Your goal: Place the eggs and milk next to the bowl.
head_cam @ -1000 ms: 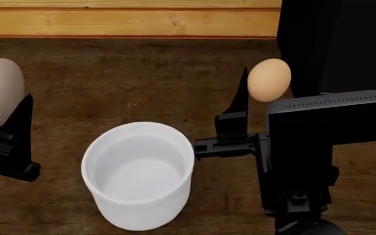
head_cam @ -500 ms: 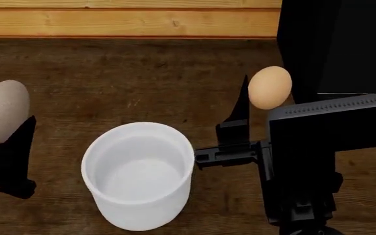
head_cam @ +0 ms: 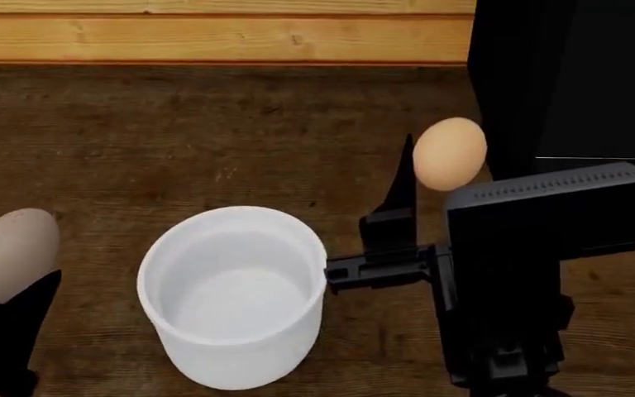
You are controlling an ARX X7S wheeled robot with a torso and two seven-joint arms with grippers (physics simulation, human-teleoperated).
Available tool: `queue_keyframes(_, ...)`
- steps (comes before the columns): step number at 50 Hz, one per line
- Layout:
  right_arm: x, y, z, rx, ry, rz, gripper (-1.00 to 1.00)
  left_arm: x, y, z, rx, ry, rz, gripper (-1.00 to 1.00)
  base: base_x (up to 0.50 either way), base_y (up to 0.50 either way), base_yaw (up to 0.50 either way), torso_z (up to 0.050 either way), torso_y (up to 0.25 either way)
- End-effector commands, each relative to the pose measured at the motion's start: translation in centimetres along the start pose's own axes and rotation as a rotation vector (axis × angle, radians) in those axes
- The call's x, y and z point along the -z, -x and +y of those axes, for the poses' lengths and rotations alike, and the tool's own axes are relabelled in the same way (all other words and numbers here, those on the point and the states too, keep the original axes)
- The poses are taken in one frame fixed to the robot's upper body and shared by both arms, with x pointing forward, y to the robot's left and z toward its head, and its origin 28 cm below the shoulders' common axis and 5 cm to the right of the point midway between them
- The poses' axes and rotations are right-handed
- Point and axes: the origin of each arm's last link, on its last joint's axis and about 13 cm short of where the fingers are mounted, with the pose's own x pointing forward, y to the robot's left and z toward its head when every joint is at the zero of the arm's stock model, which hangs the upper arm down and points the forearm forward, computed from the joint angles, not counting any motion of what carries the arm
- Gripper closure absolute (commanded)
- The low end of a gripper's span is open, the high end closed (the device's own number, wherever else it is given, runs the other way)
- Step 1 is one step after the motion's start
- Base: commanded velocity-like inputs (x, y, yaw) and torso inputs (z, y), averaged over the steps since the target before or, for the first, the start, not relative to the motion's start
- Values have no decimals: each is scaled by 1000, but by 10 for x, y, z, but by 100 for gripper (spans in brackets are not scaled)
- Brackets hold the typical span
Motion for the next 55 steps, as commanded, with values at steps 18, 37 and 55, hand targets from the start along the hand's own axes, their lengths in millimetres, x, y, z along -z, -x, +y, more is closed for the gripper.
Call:
queue_keyframes(18,0,2,-3,3,-6,-13,100,13,-3,2,101,32,130,100,0,0,0,0,0)
queue_keyframes(37,0,2,-3,9,-3,-13,100,22,-13,0,128,36,161,100,0,0,0,0,0)
queue_keyframes(55,0,4,-5,16,-3,-12,100,25,-22,-3,152,32,177,100,0,0,0,0,1)
